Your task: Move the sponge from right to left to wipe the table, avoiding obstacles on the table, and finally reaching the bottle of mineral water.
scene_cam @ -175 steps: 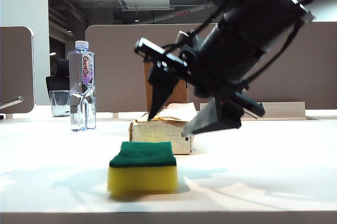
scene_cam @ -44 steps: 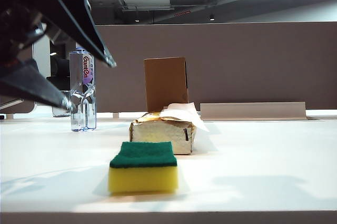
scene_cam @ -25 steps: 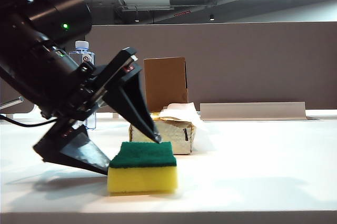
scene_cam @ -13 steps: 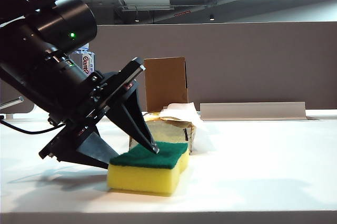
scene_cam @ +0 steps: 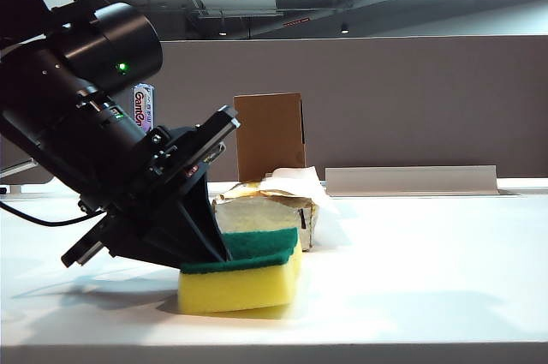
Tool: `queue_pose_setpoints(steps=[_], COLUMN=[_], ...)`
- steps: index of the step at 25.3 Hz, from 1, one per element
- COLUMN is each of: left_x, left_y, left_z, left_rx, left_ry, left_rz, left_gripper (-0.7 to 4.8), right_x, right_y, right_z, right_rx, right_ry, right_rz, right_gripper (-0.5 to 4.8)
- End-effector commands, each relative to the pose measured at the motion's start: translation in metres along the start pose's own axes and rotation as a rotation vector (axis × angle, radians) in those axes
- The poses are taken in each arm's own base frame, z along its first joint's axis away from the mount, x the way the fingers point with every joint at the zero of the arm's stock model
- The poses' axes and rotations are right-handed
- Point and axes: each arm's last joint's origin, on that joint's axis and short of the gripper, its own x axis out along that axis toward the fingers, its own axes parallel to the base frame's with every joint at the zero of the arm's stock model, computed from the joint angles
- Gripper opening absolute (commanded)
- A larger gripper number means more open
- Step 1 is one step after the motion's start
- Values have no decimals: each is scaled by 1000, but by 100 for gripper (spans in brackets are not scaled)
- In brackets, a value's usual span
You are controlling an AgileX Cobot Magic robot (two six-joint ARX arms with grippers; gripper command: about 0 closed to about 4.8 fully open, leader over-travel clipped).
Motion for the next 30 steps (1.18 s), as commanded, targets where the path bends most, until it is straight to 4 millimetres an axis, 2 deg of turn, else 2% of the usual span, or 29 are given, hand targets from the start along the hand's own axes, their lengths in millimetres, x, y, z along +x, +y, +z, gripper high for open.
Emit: queue_pose_setpoints(steps=[1, 15, 25, 30], left_x=[1, -9, -41, -58], left_y=[6, 16, 38, 62], left_z=[-9, -17, -10, -24], left_rx=[-14, 12, -23, -101], left_ry=[56, 116, 77, 66], left_rz=[83, 230, 295, 334], left_gripper=[-6, -6, -6, -6], right_x=[-1, -1, -1, -1], right_y=[1, 1, 1, 1], right_z=[1, 1, 1, 1], right_rx=[-7, -7, -7, -8], right_ry=[-10, -10, -11, -11], right_rz=[4, 4, 4, 4], right_gripper=[261, 261, 261, 261])
